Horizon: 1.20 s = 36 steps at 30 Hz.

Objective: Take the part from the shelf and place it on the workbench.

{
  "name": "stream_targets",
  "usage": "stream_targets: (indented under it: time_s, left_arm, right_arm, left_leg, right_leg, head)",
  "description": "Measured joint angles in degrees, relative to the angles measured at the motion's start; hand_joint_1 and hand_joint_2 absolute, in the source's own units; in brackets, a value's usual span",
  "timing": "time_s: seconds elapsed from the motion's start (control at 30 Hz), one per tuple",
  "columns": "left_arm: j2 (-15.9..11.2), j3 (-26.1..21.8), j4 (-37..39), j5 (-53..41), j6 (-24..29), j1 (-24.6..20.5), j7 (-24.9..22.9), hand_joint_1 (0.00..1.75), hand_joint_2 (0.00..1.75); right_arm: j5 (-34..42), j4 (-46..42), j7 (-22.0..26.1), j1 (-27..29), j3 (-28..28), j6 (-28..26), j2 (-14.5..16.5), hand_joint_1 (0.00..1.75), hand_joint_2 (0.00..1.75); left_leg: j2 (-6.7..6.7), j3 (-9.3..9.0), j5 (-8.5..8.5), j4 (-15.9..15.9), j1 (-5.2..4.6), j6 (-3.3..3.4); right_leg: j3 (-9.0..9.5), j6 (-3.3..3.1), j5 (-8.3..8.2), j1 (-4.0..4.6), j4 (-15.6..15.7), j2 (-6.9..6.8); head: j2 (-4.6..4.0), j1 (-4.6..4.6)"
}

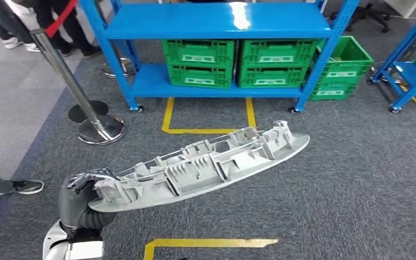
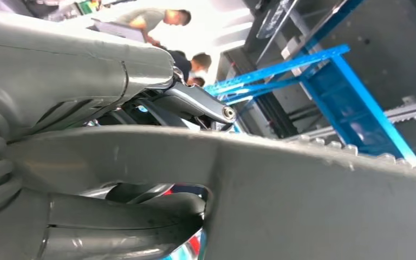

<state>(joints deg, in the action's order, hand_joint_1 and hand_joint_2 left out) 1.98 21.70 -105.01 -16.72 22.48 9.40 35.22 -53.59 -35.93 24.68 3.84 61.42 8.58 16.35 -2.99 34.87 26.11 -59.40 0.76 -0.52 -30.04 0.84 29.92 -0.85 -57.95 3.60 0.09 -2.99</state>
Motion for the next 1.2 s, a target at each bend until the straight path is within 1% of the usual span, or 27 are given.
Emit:
stream_targets:
  time_s: [0.03,0.07,0.13,0.2,0.23,0.27,0.3,0.33,0.37,0.43,0.47,0.5,0.57,0.63,0.67,0.73,0.77,0.8,0.83,0.87,0.93,0.97,1.0,1.07,1.1,1.13,1.2]
  left_arm:
    - [0.0,0.0,0.0,0.0,-0.1,0.0,0.0,1.75,1.75]
    - [0.0,0.0,0.0,0.0,-0.2,0.0,-0.1,1.75,1.75]
    - [0.1,0.0,0.1,-0.1,-0.3,-0.1,-0.1,1.75,1.75]
    - [0.2,0.0,0.1,-0.1,-0.4,-0.1,-0.2,1.75,1.75]
    - [0.2,0.0,0.1,-0.1,-0.4,-0.1,-0.2,1.75,1.75]
    - [0.2,0.0,0.1,-0.1,-0.4,-0.1,-0.2,1.75,1.75]
    - [0.1,0.0,0.2,-0.1,-0.4,-0.1,-0.2,1.75,1.75]
    - [0.1,0.0,0.2,-0.1,-0.4,-0.1,-0.2,1.75,1.75]
    - [0.1,0.0,0.2,-0.1,-0.4,-0.1,-0.2,1.75,1.75]
    - [0.1,0.0,0.2,-0.1,-0.4,-0.1,-0.2,1.75,1.75]
    - [0.1,0.0,0.2,-0.1,-0.4,-0.1,-0.2,1.75,1.75]
    - [0.1,0.0,0.2,-0.1,-0.4,-0.1,-0.2,1.75,1.75]
    - [0.1,0.1,0.2,-0.1,-0.4,-0.1,-0.3,1.75,1.75]
    - [0.1,0.0,0.2,-0.2,-0.4,-0.1,-0.3,1.75,1.75]
    - [0.1,0.0,0.2,-0.3,-0.4,-0.1,-0.3,1.75,1.75]
    - [0.1,0.0,0.3,-0.3,-0.4,-0.1,-0.4,1.75,1.75]
    - [0.0,0.0,0.3,-0.3,-0.4,0.0,-0.4,1.75,1.75]
    - [0.0,0.0,0.3,-0.3,-0.4,0.0,-0.4,1.75,1.75]
    - [0.0,0.0,0.4,-0.4,-0.4,0.0,-0.4,1.75,1.75]
    - [0.0,0.0,0.4,-0.5,-0.4,0.1,-0.4,1.75,1.75]
    - [0.0,0.0,0.4,-0.7,-0.4,0.1,-0.5,1.75,1.75]
    - [0.0,0.0,0.4,-0.7,-0.3,0.0,-0.5,1.75,1.75]
    - [0.0,0.0,0.4,-0.8,-0.3,0.0,-0.5,1.75,1.75]
    - [0.0,0.0,0.4,-1.3,-0.3,0.0,-0.7,1.75,1.75]
    - [0.0,0.0,0.4,-1.6,-0.3,-0.1,-0.9,1.75,1.75]
    - [0.0,0.0,0.4,-2.0,-0.3,-0.1,-1.1,1.75,1.75]
    - [0.1,-0.2,0.4,-2.5,-0.3,-0.1,-1.6,1.75,1.75]
  right_arm:
    - [-0.2,0.0,0.0,0.0,0.2,0.1,0.1,0.00,0.00]
    - [-0.3,0.0,0.0,0.0,0.4,0.1,0.1,0.00,0.00]
    - [-0.5,0.0,0.0,0.0,0.9,0.2,0.2,0.00,0.00]
    - [-0.6,0.0,0.1,-0.2,1.3,0.3,0.2,0.00,0.00]
    - [-0.7,0.0,0.1,-0.3,1.5,0.3,0.2,0.00,0.00]
    - [-0.8,0.0,0.1,-0.3,1.6,0.4,0.2,0.00,0.00]
    - [-0.8,0.0,0.1,-0.3,1.8,0.4,0.2,0.00,0.00]
    - [-0.9,0.0,0.1,-0.2,1.9,0.4,0.2,0.00,0.00]
    - [-0.9,0.0,0.1,-0.2,1.9,0.4,0.2,0.00,0.00]
    - [-0.9,0.0,0.1,-0.3,2.1,0.4,0.2,0.00,0.00]
    - [-0.9,-0.1,0.1,-0.4,2.2,0.4,0.2,0.00,0.00]
    - [-0.9,-0.1,0.1,-0.5,2.2,0.4,0.2,0.00,0.00]
    - [-1.1,-0.1,0.1,-0.5,2.4,0.4,0.3,0.00,0.00]
    - [-1.3,-0.1,0.2,-0.5,2.6,0.4,0.3,0.00,0.00]
    - [-1.5,-0.1,0.3,-0.5,2.7,0.3,0.3,0.00,0.00]
    - [-1.8,-0.1,0.4,-0.6,2.9,0.2,0.4,0.00,0.00]
    - [-2.1,-0.1,0.4,-0.6,3.0,0.1,0.5,0.00,0.00]
    - [-2.3,-0.1,0.5,-0.7,3.1,0.0,0.5,0.00,0.00]
    - [-2.6,-0.1,0.6,-0.7,3.2,-0.1,0.5,0.00,0.00]
    - [-2.9,-0.1,0.7,-0.7,3.4,-0.3,0.5,0.00,0.00]
    - [-3.5,-0.1,0.9,-0.8,3.7,-0.6,0.7,0.00,0.00]
    - [-3.8,-0.2,1.0,-0.8,3.8,-0.8,0.7,0.00,0.00]
    - [-4.0,-0.2,1.1,-0.8,3.9,-1.0,0.8,0.00,0.00]
    - [-4.5,-0.3,1.2,-0.8,4.1,-1.7,1.0,0.00,0.00]
    - [-4.8,-0.4,1.4,-0.8,4.4,-2.1,1.1,0.00,0.00]
    - [-5.0,-0.5,1.6,-0.8,4.6,-2.6,1.2,0.00,0.00]
    - [-5.6,-0.7,1.9,-1.1,5.1,-3.3,1.2,0.00,0.00]
  left_leg:
    - [0.16,-0.10,0.32,0.4,-0.11,0.32]
    - [0.50,-0.38,-0.35,0.6,-0.07,0.67]
    - [1.49,-0.82,-0.66,1.2,0.05,1.40]
    - [2.58,-0.95,-0.69,1.4,-0.05,1.95]
    - [3.13,-0.94,-0.61,1.4,-0.19,2.15]
    - [3.66,-0.95,-0.53,1.4,-0.34,2.24]
    - [4.19,-0.99,-0.43,1.4,-0.48,2.30]
    - [4.66,-1.10,-0.32,1.4,-0.59,2.31]
    - [5.13,-1.28,-0.19,1.4,-0.69,2.25]
    - [5.99,-1.65,0.13,1.3,-0.99,1.92]
    - [6.36,-1.77,0.24,1.2,-1.14,1.67]
    - [6.71,-1.83,0.30,1.2,-1.25,1.42]
    - [7.43,-1.97,0.36,1.2,-1.25,0.86]
    - [6.59,-1.75,1.57,0.0,-1.04,0.12]
    - [5.64,-0.97,3.06,-2.1,-0.89,-0.26]
    - [3.94,1.94,6.79,-9.1,-0.58,-0.78]
    - [3.68,3.41,8.00,-12.4,-0.50,-0.91]
    - [3.59,4.22,8.11,-14.1,-0.47,-0.94]
    - [3.50,4.13,7.12,-13.8,-0.46,-0.87]
    - [3.15,3.04,5.15,-11.3,-0.45,-0.70]
    - [0.94,-0.31,1.23,-3.8,-0.36,-0.11]
    - [-0.20,-1.64,0.34,-0.8,-0.31,0.17]
    - [-0.98,-2.30,0.18,0.8,-0.29,0.37]
    - [-0.60,-2.56,0.51,1.7,-0.32,0.68]
    - [0.02,-2.62,0.37,2.0,-0.26,0.92]
    - [0.67,-2.75,0.23,2.3,-0.18,1.24]
    - [2.24,-2.95,0.09,2.8,-0.08,1.79]
  right_leg:
    - [-0.05,0.43,0.20,-0.03,0.0,0.47]
    - [-0.14,0.85,0.47,-0.09,-0.1,0.68]
    - [-0.90,1.34,1.90,-0.08,-1.8,-0.39]
    - [-3.97,1.57,5.37,0.00,-7.8,-2.33]
    - [-6.02,1.66,7.13,0.00,-11.6,-2.82]
    - [-7.62,1.73,8.06,-0.01,-14.4,-3.06]
    - [-8.37,1.73,7.84,0.00,-15.5,-3.19]
    - [-7.97,1.66,6.47,0.01,-14.3,-3.37]
    - [-6.48,1.49,4.27,0.06,-11.1,-3.85]
    - [-2.99,0.89,0.61,0.33,-3.5,-5.79]
    - [-1.87,0.57,-0.31,0.48,-1.1,-6.37]
    - [-1.59,0.32,-0.54,0.61,-0.3,-6.55]
    - [-1.57,-0.15,-0.82,0.62,-0.2,-5.48]
    - [-1.26,-0.74,-1.22,0.36,0.2,-4.56]
    - [-1.01,-1.01,-1.42,0.19,0.4,-4.06]
    - [-1.06,-1.28,-1.59,0.14,0.4,-2.98]
    - [-1.07,-1.30,-1.60,0.15,0.4,-2.35]
    - [-1.05,-1.31,-1.61,0.17,0.3,-1.67]
    - [-1.01,-1.31,-1.61,0.17,0.3,-0.95]
    - [-0.92,-1.29,-1.60,0.18,0.3,-0.21]
    - [-0.87,-1.14,-1.57,0.23,0.2,1.16]
    - [-1.03,-0.93,-1.60,0.22,0.2,1.79]
    - [-1.33,-0.62,-1.67,0.15,0.1,2.36]
    - [-2.04,0.23,-1.92,-0.07,0.3,3.47]
    - [-2.37,0.58,-1.86,-0.13,0.2,3.22]
    - [-2.92,0.86,-1.37,-0.06,-0.5,2.10]
    - [-5.59,1.20,1.44,0.09,-5.4,-1.34]
  head:
    - [0.00,-0.03]
    - [0.00,-0.05]
    - [-0.01,0.12]
    - [-0.01,0.33]
    - [-0.01,0.41]
    - [-0.01,0.40]
    - [-0.01,0.38]
    - [-0.01,0.40]
    - [-0.01,0.39]
    - [-0.01,0.36]
    - [-0.01,0.33]
    - [-0.01,0.29]
    - [-0.01,0.28]
    - [-0.01,0.18]
    - [-0.01,0.09]
    - [-0.01,-0.05]
    - [-0.01,-0.04]
    - [-0.01,-0.04]
    - [-0.01,-0.04]
    - [-0.01,-0.04]
    - [-0.01,0.01]
    - [-0.01,-0.01]
    - [-0.01,0.02]
    - [-0.01,-0.01]
    - [-0.01,0.04]
    - [-0.01,0.11]
    - [-0.01,0.40]
